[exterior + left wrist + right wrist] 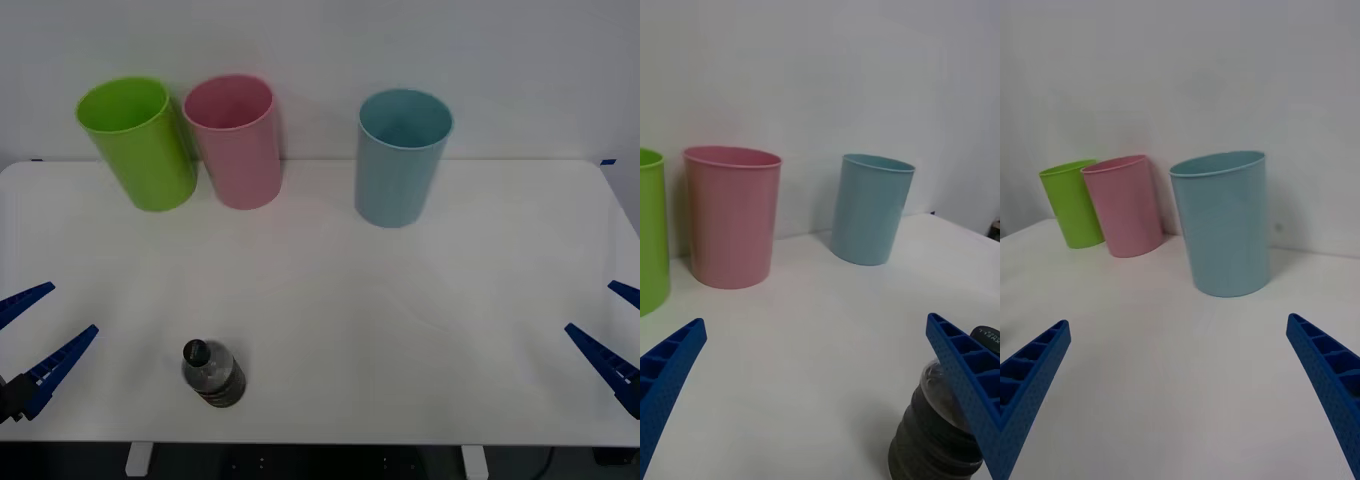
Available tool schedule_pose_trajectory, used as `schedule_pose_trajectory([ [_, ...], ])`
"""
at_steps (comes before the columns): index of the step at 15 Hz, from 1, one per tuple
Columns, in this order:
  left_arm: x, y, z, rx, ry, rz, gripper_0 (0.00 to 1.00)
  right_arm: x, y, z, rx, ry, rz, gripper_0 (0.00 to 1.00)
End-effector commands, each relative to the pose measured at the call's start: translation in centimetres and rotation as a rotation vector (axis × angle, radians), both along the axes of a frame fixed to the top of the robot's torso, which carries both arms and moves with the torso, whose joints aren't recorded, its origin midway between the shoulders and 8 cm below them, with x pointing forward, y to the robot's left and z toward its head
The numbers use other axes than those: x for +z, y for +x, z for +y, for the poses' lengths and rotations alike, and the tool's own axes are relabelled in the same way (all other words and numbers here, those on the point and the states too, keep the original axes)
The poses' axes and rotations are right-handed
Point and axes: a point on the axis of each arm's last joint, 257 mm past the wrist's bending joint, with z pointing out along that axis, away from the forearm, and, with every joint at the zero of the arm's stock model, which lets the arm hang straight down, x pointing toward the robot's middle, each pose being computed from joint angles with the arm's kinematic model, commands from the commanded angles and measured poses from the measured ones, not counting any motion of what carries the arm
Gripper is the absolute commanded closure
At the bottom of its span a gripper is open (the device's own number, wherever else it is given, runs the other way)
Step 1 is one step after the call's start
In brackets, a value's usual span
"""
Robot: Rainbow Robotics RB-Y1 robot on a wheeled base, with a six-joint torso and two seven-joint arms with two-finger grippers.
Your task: Grasp the object on the table and drop it into the matching bin: aluminum can to the light blue bin, PET bottle to the pink bin.
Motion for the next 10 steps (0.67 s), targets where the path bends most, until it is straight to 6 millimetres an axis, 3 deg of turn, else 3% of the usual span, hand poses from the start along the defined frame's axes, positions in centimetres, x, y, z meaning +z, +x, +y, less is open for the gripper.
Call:
schedule_pose_trajectory([
  [1, 0.0, 0.0, 0.0, 0.0, 0.0, 0.0, 0.0, 0.0, 0.0, 0.0, 0.0, 0.0, 0.0, 0.0],
  [2, -1.6, -0.7, 0.6, 0.033, -0.038, 0.037, 0.0, 0.0, 0.0, 0.0, 0.0, 0.0, 0.0, 0.0],
  [10, -2.0, -1.6, 0.4, 0.006, -0.012, 0.051, 0.0, 0.0, 0.0, 0.0, 0.0, 0.0, 0.0, 0.0],
])
